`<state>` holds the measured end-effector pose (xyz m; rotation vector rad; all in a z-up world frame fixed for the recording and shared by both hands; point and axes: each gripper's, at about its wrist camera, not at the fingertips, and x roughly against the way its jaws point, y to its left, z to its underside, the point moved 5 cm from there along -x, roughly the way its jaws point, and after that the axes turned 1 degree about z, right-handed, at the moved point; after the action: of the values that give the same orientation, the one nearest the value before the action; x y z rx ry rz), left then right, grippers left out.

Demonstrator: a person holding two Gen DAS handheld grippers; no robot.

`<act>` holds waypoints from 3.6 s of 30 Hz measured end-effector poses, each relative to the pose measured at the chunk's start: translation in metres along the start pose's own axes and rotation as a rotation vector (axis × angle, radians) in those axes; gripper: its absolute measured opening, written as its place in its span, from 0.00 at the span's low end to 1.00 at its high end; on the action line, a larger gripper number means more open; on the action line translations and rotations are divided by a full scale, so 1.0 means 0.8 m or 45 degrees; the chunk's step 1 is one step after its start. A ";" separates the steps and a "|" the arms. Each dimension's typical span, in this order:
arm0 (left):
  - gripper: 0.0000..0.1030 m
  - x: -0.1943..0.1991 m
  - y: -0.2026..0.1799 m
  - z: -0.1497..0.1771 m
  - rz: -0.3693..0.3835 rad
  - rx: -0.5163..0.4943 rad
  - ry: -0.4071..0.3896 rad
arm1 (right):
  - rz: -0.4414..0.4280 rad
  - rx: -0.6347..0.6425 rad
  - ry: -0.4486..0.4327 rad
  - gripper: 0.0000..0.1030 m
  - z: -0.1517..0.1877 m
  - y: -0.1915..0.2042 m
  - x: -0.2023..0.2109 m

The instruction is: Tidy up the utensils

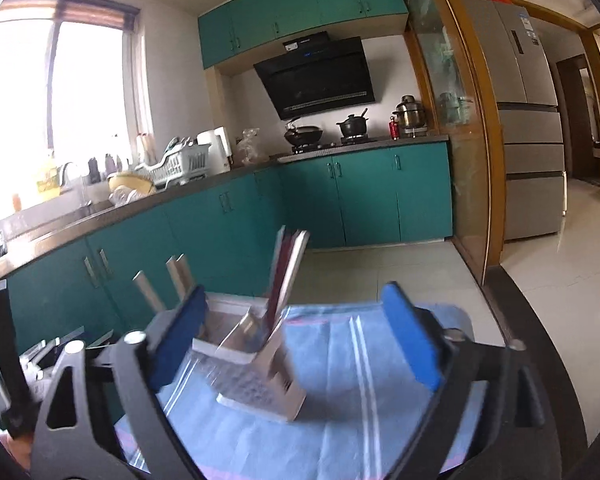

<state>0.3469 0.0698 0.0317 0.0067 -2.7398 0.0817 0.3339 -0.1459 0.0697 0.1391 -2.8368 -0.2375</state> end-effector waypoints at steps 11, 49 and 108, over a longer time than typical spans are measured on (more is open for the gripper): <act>0.92 0.114 0.002 0.034 0.061 -0.105 -0.117 | 0.281 0.212 0.027 0.97 0.086 0.081 0.078; 0.96 0.238 0.004 0.067 -0.003 -0.210 -0.233 | 0.338 0.166 -0.104 0.97 0.108 0.087 0.203; 0.96 0.233 0.001 0.080 0.045 -0.221 -0.202 | 0.341 0.163 -0.104 0.97 0.109 0.086 0.202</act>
<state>0.1499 0.0685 0.0453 -0.0873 -2.8964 -0.1538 0.1493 -0.0846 0.0441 -0.2276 -2.9096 -0.0034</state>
